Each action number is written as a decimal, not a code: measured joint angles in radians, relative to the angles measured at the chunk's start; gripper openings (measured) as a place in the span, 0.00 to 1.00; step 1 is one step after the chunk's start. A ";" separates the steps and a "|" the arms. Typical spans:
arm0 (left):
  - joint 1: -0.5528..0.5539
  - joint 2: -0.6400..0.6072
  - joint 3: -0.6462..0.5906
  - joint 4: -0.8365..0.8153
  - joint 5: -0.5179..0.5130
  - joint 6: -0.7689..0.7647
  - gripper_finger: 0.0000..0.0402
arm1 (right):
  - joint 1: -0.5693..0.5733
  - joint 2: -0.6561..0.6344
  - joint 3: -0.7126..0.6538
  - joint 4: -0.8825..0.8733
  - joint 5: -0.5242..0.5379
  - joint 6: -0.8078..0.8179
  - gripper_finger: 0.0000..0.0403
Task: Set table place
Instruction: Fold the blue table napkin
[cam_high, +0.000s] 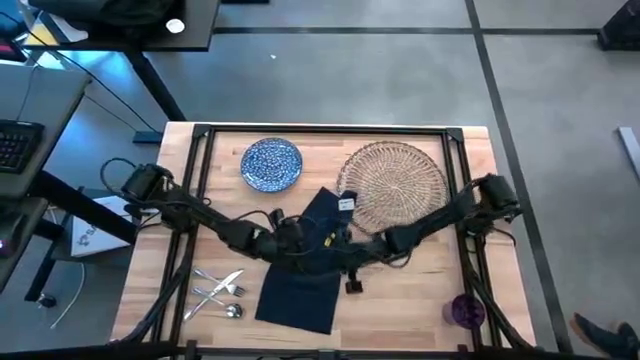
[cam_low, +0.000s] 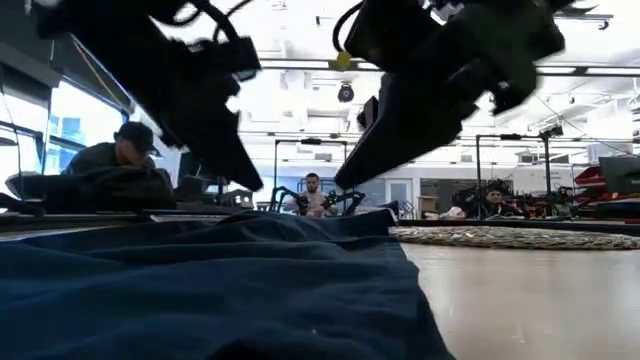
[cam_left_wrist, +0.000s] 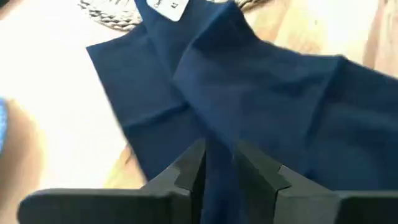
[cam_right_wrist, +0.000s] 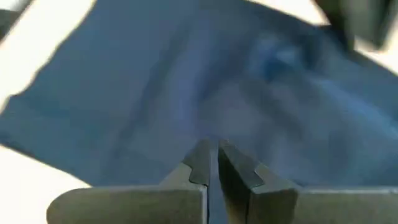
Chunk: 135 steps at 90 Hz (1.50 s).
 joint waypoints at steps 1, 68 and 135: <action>0.005 0.007 0.000 0.003 -0.002 0.000 0.16 | 0.003 0.007 0.003 0.000 -0.003 0.003 0.00; 0.016 -0.178 -0.101 0.128 0.013 0.053 0.16 | 0.115 -0.166 0.027 -0.345 0.159 0.142 0.00; 0.080 -0.291 -0.095 -0.249 -0.035 -0.018 0.05 | 0.153 0.028 0.023 -0.303 -0.044 0.336 0.00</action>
